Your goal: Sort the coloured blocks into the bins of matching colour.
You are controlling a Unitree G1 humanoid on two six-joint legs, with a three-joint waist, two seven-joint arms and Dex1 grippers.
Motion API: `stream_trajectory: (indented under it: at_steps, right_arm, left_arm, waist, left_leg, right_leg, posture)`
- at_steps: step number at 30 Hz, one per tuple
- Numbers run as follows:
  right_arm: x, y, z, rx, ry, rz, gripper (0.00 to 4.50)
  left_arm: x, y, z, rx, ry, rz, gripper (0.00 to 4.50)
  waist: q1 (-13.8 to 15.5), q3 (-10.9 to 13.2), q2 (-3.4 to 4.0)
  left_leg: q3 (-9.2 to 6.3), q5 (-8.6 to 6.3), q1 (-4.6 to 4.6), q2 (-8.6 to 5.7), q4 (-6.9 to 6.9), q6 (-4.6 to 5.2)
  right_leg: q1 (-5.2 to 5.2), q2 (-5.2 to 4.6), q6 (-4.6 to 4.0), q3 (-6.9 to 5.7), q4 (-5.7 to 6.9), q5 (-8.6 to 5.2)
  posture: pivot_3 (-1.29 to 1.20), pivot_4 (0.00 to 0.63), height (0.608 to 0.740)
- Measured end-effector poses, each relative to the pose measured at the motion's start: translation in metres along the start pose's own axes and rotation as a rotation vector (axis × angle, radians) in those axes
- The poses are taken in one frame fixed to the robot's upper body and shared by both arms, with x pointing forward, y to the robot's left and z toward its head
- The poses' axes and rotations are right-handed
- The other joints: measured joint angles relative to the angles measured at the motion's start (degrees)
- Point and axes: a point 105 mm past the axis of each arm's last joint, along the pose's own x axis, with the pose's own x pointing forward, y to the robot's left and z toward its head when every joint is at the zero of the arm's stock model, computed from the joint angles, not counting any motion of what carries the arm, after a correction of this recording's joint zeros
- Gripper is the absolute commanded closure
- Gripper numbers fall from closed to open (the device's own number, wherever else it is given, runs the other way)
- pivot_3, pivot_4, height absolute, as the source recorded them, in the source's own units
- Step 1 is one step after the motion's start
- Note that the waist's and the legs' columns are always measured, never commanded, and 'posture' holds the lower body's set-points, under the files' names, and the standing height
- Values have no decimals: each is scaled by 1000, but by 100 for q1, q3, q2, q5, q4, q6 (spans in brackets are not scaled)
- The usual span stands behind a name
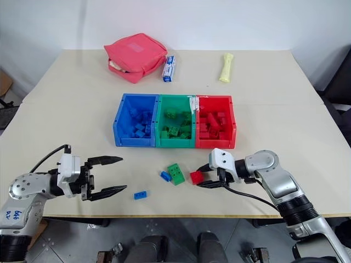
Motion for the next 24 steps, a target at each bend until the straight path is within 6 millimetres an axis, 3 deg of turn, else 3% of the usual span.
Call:
stream_trajectory:
  at_steps: [3, 6, 12, 14, 17, 22, 24]
  right_arm:
    - [1, 3, -1, 15, -23, -11, 3093]
    - [-9, -3, 14, 105, -187, -122, 3093]
    - [-71, -57, 70, 113, -424, -495, 3093]
    - [-85, -76, 76, 106, -438, -614, 3093]
    - [-85, -92, 65, 142, -393, -694, 2082]
    - [-72, -99, 61, 161, -388, -688, 433]
    - [-74, -99, 62, 143, -388, -694, 52]
  left_arm:
    - [0, 1, 3, 5, -5, 15, 0]
    - [3, 11, 10, -43, -87, 101, 0]
    - [9, 32, 23, -111, -204, 238, 0]
    - [9, 34, 24, -112, -207, 249, 0]
    - [10, 34, 24, -115, -206, 250, 0]
    - [12, 33, 23, -115, -204, 241, 0]
    - [12, 33, 23, -114, -204, 241, 0]
  waist:
    - [-2, 0, 0]
    - [20, 1, 1]
    - [3, 1, 0]
    - [-25, 0, 1]
    - [-27, 0, 0]
    - [-33, 1, 0]
    - [-26, 1, 0]
  left_leg:
    - [0, 0, 0, 0, -1, -1]
    - [-1, -1, -2, 0, 4, -1]
    - [-1, 0, 2, 1, 4, -3]
    - [0, 1, 2, 0, -4, -7]
    - [2, 1, 0, 0, -6, -6]
    - [8, 1, -3, -1, -1, -5]
    - [7, 1, -2, -1, 1, -5]
  right_leg:
    - [0, 0, 0, 0, 0, 0]
    - [0, -1, 0, 0, 2, 0]
    - [-1, 4, 1, -1, 9, 1]
    - [-6, 3, 0, 0, 10, 1]
    - [-8, 2, 1, -1, 6, 1]
    - [-9, 2, 1, 1, 7, 1]
    - [-8, 1, 1, -1, 8, 1]
  posture:
    - [0, 150, 740]
    - [0, 150, 740]
    - [0, 150, 740]
    - [0, 150, 740]
    - [0, 150, 740]
    - [0, 150, 740]
    - [0, 150, 740]
